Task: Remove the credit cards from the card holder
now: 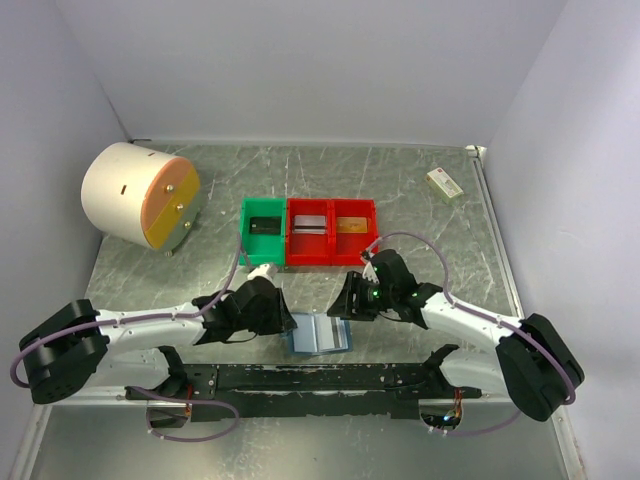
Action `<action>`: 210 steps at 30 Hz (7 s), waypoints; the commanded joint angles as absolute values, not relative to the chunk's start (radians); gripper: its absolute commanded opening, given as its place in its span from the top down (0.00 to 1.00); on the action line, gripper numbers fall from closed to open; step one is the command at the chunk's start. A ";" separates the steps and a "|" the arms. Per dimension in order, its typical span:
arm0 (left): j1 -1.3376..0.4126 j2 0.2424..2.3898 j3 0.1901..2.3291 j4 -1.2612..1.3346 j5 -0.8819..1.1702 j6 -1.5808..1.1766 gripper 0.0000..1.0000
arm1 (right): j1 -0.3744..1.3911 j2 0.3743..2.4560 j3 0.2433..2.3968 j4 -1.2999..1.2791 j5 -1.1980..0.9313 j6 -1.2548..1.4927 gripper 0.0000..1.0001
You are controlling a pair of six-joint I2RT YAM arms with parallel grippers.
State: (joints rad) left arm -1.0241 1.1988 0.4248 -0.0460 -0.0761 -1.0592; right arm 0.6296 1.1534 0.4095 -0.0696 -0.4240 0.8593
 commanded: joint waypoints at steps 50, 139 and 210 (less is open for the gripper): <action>-0.840 0.994 0.555 -0.142 0.020 -0.965 0.30 | 0.709 1.525 0.645 0.093 -0.504 0.791 0.62; -0.842 1.191 0.289 0.199 -0.027 -1.126 0.74 | 0.732 1.690 0.671 0.070 -0.482 0.840 0.70; -0.821 1.140 0.113 0.454 0.029 -1.230 0.61 | 0.772 1.766 0.701 0.069 -0.527 0.786 0.67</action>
State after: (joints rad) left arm -0.8364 1.1339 0.2050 0.2562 -0.0261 -1.1633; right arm 0.7662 1.7237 0.7319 0.1589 -0.5865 0.8181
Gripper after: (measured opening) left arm 0.375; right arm 0.323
